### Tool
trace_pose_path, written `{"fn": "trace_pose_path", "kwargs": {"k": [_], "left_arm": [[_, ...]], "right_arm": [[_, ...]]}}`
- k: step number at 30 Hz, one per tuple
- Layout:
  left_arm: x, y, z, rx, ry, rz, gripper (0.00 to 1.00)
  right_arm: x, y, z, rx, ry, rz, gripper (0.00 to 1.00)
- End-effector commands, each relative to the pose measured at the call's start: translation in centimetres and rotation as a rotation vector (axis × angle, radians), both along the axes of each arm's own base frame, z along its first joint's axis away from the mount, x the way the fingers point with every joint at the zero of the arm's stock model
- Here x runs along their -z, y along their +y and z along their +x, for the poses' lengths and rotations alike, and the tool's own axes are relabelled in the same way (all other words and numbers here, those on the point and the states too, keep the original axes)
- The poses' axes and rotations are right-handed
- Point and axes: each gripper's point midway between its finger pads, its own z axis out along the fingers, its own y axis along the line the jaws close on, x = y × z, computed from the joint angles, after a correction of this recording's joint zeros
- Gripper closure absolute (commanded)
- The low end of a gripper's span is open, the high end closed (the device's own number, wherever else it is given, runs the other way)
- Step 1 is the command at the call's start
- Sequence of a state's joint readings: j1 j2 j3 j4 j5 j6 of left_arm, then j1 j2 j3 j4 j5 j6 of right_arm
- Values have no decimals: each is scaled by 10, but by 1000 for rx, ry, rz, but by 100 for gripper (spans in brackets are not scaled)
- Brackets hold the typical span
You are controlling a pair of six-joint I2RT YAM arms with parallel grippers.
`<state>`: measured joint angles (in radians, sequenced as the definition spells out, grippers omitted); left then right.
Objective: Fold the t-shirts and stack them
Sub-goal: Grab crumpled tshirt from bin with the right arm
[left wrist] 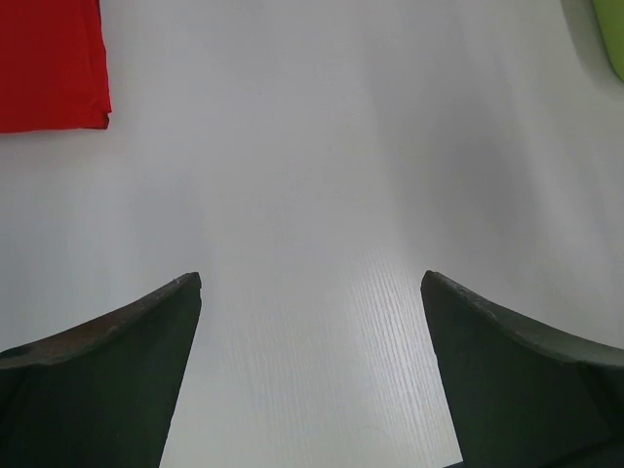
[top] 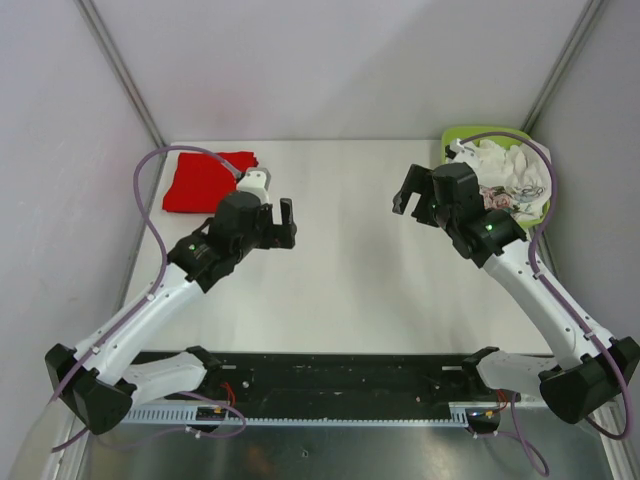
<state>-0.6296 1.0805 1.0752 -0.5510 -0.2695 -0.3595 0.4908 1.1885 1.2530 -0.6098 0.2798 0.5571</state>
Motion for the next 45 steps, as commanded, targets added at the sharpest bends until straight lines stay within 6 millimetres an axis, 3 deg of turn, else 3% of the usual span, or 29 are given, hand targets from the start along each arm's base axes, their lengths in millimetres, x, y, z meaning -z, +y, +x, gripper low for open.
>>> {"fn": "trace_pose_path", "kwargs": {"k": [1, 6, 10, 16, 23, 29, 34, 39, 45], "left_arm": [[-22, -2, 4, 15, -51, 2, 0], [-21, -6, 4, 38, -46, 2, 0], [-18, -11, 6, 56, -31, 3, 0], [-14, -17, 8, 81, -15, 9, 1], [-10, -29, 11, 113, 16, -12, 0], [-12, -32, 13, 110, 15, -22, 1], [-11, -35, 13, 119, 19, -28, 0], [-6, -33, 13, 119, 23, -16, 1], [-2, -33, 15, 121, 27, -3, 1]], "right_arm": [[-9, -4, 0, 22, -33, 8, 1], [-15, -7, 11, 45, -72, 3, 1], [-12, -25, 33, 108, -85, 2, 1], [5, -80, 77, 270, -77, -5, 1], [28, -148, 116, 445, -68, -43, 1], [67, -213, 137, 590, -3, -74, 1], [109, -253, 149, 665, 72, -100, 2], [151, -278, 163, 695, 143, -115, 2], [174, -292, 181, 710, 174, -120, 2]]}}
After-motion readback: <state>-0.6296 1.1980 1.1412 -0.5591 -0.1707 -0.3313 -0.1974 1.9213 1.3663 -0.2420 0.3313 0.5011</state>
